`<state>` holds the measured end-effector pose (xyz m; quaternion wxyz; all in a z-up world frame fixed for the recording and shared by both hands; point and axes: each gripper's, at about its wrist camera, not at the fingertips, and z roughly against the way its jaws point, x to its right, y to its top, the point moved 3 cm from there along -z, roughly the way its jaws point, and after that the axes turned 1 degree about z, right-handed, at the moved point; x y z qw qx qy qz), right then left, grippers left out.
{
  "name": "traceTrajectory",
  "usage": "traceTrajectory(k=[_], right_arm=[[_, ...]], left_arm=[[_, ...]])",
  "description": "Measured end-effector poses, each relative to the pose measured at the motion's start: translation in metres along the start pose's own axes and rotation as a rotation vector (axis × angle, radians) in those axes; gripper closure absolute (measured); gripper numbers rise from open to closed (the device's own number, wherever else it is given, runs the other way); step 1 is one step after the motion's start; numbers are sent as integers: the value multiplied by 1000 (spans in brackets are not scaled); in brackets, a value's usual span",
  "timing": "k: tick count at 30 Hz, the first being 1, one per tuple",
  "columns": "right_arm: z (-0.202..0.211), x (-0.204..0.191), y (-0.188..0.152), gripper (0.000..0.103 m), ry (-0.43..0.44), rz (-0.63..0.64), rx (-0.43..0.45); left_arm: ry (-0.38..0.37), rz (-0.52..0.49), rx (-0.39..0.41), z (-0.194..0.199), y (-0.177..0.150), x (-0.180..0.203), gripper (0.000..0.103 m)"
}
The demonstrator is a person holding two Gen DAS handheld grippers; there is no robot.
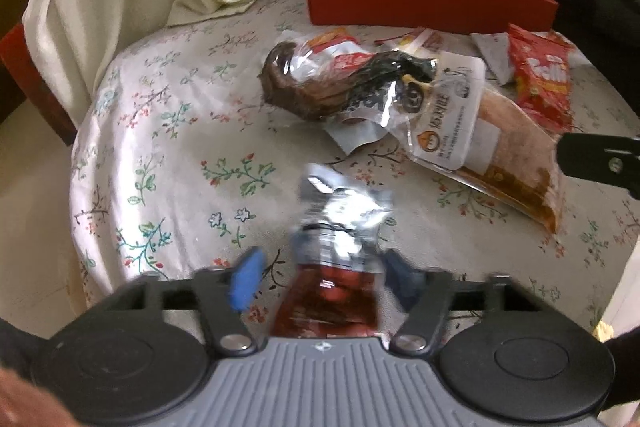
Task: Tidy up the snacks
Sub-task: 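Close the left gripper on the red-silver vacuum pack, then grasp the clear bag with the brown duck piece using the right gripper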
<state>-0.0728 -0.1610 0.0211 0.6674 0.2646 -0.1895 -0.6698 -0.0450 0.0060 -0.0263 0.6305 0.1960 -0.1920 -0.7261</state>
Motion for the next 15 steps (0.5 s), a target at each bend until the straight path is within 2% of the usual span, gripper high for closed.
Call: traceTrajectory(k=[3, 9, 11, 15], right_arm=[[-2, -3, 1, 3, 10, 33, -5], [-10, -30, 29, 6, 83, 225, 24], [-17, -44, 41, 7, 95, 329, 37], [-34, -80, 57, 7, 119, 623, 62]], left_arm=[[-8, 33, -14, 1, 2, -7, 64], [-40, 115, -28, 5, 4, -21, 64], [-45, 122, -18, 7, 5, -22, 64], [-65, 173, -2, 13, 6, -32, 64]])
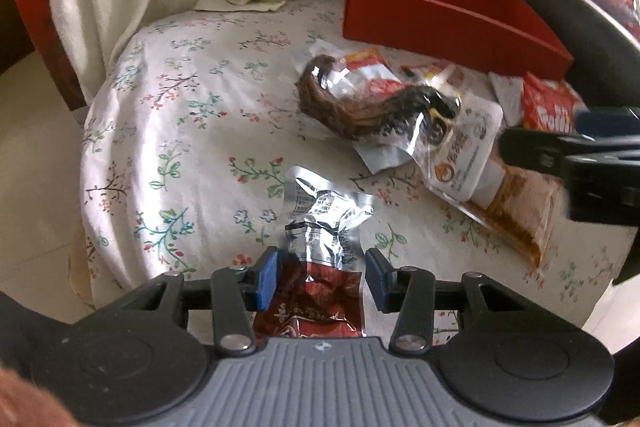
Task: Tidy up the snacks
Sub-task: 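Grasp the clear bag with the brown duck piece using the right gripper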
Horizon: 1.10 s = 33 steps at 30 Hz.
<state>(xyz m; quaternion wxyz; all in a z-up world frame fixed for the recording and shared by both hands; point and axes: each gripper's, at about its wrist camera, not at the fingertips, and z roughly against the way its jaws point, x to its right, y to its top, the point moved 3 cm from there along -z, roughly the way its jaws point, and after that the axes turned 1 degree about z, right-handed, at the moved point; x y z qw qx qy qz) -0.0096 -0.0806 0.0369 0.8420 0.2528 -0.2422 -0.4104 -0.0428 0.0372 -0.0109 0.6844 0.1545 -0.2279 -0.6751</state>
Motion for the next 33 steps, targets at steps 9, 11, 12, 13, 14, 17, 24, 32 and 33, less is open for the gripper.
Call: traceTrajectory(k=[9, 11, 12, 13, 14, 17, 24, 32, 33], right_arm=[[-46, -34, 31, 8, 162, 386, -81], [-55, -38, 32, 8, 184, 421, -102], [-60, -39, 33, 8, 190, 425, -114], [-65, -41, 33, 10, 202, 420, -128], [-69, -44, 32, 12, 225, 407, -149], [-81, -51, 20, 15, 221, 407, -205], [-68, -32, 5, 18, 209, 284, -282], [-36, -13, -11, 25, 274, 22, -242], [-35, -12, -15, 25, 270, -1, -238]], left_arm=[[-38, 110, -28, -1, 3, -23, 64], [-42, 118, -46, -5, 2, -26, 64], [-47, 125, -59, -8, 3, -27, 64], [-52, 129, -69, -10, 3, -27, 64], [-54, 128, -64, -10, 4, -27, 64], [-69, 134, -63, -10, 5, -28, 68], [-76, 127, -65, -12, 5, -28, 66], [-38, 54, -55, -12, 5, -20, 64], [-41, 59, -54, -12, 5, -21, 64]])
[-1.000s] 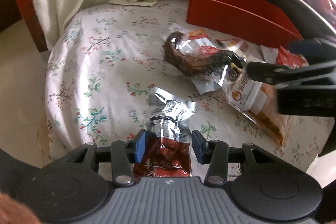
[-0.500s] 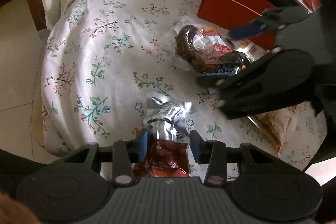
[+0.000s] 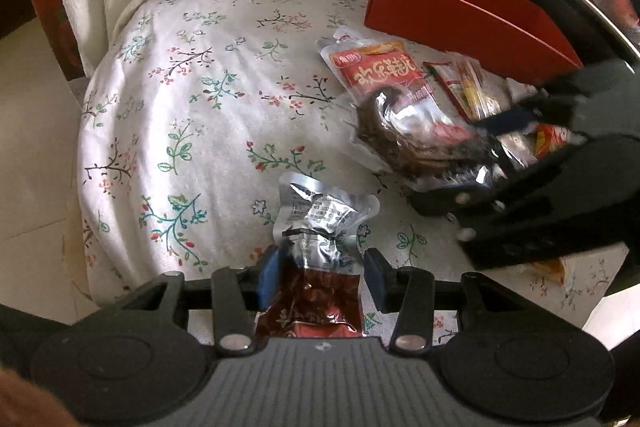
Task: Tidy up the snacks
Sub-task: 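Grasp the clear bag with the brown duck piece using the right gripper, then carry the red-silver pack with left gripper while right gripper carries duck bag to red box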
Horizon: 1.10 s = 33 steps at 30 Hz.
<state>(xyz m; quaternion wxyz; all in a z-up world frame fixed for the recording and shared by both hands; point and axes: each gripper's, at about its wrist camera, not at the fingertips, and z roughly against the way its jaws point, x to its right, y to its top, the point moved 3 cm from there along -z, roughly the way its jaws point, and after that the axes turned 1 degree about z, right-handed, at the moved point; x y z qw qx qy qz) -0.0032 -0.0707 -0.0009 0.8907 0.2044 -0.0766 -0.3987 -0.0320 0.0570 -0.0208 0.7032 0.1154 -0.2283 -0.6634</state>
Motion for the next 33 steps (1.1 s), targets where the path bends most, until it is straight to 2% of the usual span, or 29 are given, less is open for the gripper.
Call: traceTrajectory(k=[6, 13, 16, 18, 24, 33], right_arm=[[5, 13, -28, 25, 6, -106, 26], [31, 55, -30, 25, 154, -371, 132], [35, 61, -27, 25, 245, -443, 159], [34, 62, -26, 25, 272, -466, 162], [41, 71, -25, 25, 314, -528, 210], [52, 90, -24, 25, 301, -588, 282]], left_arm=[[14, -21, 16, 1, -3, 3, 65], [20, 17, 33, 4, 0, 2, 69], [24, 21, 32, 4, 0, 2, 69], [22, 29, 31, 4, 1, 2, 69], [5, 68, 47, 11, 5, -2, 72], [-46, 91, 83, 23, 17, 5, 75]])
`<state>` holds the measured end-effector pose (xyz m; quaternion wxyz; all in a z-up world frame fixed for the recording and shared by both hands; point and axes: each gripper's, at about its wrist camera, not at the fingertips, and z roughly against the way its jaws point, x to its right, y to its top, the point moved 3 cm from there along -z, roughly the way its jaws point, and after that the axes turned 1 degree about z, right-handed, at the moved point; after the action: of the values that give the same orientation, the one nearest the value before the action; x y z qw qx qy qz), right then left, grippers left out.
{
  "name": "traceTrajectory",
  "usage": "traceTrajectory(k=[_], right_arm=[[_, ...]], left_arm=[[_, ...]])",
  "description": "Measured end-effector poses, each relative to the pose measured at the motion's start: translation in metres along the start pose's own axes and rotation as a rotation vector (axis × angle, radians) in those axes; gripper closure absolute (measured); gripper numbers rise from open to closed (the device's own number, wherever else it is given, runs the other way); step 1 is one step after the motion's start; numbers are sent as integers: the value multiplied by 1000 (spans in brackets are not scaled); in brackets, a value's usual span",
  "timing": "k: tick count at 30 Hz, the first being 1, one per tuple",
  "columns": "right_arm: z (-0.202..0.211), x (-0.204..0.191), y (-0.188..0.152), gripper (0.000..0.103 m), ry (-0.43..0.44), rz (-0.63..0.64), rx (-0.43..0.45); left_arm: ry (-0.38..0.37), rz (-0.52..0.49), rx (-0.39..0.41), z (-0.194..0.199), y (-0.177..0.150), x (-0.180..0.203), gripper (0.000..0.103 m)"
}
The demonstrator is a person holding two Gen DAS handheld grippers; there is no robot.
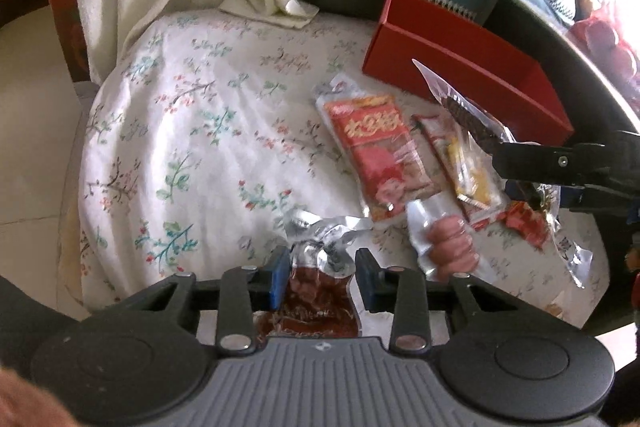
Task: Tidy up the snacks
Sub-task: 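Carry the red-silver pack with left gripper while right gripper carries duck bag to red box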
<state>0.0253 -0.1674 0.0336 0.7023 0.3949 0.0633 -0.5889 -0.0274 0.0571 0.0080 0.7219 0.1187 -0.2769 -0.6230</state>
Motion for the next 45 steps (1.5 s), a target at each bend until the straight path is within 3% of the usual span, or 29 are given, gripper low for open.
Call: traceTrajectory(k=[12, 16, 20, 25, 30, 37, 45], right_arm=[[8, -3, 4, 25, 20, 14, 28], [9, -4, 3, 25, 19, 21, 27], [9, -7, 2, 25, 18, 36, 19], [9, -11, 3, 25, 12, 52, 26], [15, -8, 9, 25, 8, 39, 60], [29, -1, 32, 25, -13, 11, 151], [32, 17, 57, 25, -84, -20, 218]], left_arm=[[41, -26, -9, -4, 0, 1, 75], [54, -80, -53, -12, -6, 8, 74], [123, -108, -83, -27, -8, 7, 62], [183, -174, -63, -32, -15, 13, 64], [134, -117, -72, -26, -9, 13, 66], [41, -121, 43, -1, 21, 39, 66], [-43, -88, 157, -11, 78, 65, 65]])
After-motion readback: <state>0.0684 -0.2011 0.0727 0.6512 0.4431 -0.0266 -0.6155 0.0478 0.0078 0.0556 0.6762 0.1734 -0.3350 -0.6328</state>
